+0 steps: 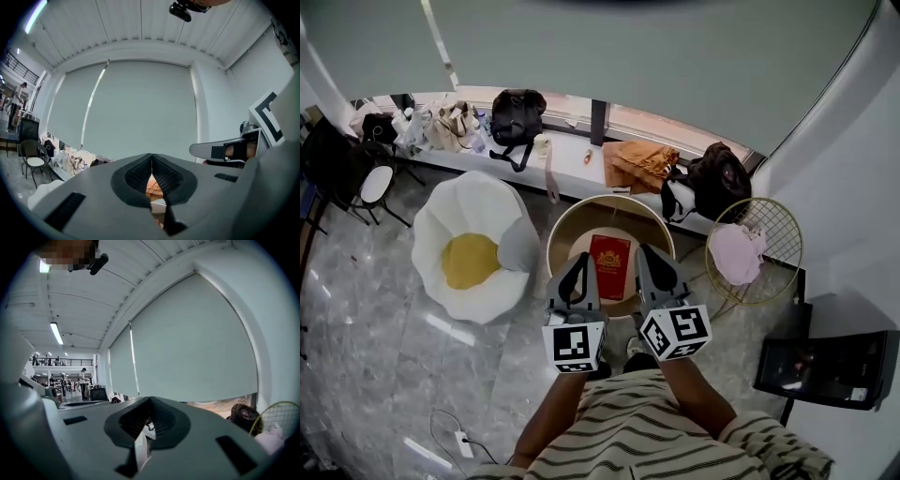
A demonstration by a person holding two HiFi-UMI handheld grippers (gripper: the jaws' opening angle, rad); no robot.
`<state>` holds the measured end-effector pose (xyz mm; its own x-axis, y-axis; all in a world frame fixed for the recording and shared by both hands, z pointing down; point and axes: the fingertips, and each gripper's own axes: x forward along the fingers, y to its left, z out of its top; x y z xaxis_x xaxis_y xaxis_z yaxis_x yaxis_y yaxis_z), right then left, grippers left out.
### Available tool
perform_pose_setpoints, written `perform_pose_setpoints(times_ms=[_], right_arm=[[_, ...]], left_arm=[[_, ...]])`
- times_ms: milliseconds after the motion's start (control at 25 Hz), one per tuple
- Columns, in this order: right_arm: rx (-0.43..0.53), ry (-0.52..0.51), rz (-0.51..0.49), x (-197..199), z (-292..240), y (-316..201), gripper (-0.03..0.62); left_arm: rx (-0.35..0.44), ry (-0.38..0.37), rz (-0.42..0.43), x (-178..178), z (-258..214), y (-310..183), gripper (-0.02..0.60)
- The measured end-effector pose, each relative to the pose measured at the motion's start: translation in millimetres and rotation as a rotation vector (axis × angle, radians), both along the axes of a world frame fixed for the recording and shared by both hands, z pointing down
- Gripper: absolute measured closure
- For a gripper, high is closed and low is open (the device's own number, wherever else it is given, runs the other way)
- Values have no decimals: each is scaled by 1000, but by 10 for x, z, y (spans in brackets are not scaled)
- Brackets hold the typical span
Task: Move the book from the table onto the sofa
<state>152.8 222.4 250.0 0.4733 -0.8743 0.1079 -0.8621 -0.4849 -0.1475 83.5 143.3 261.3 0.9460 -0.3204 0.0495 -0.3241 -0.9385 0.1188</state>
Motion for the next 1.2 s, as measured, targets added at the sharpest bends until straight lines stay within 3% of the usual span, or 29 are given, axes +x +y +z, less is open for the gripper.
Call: perform_pose_setpoints(times_ms=[400,960,1200], right_arm=[[-39,-7,-12,292,266,-149,580],[-75,-105,1,984,788,-198,581],[-91,-137,-4,1222,988,-193,580]], left_arm=[[-1,-39,30,326,222,-71,575],[13,-181,64,1054,701,-135,575],[-25,-239,62,1281,965,-127,575]])
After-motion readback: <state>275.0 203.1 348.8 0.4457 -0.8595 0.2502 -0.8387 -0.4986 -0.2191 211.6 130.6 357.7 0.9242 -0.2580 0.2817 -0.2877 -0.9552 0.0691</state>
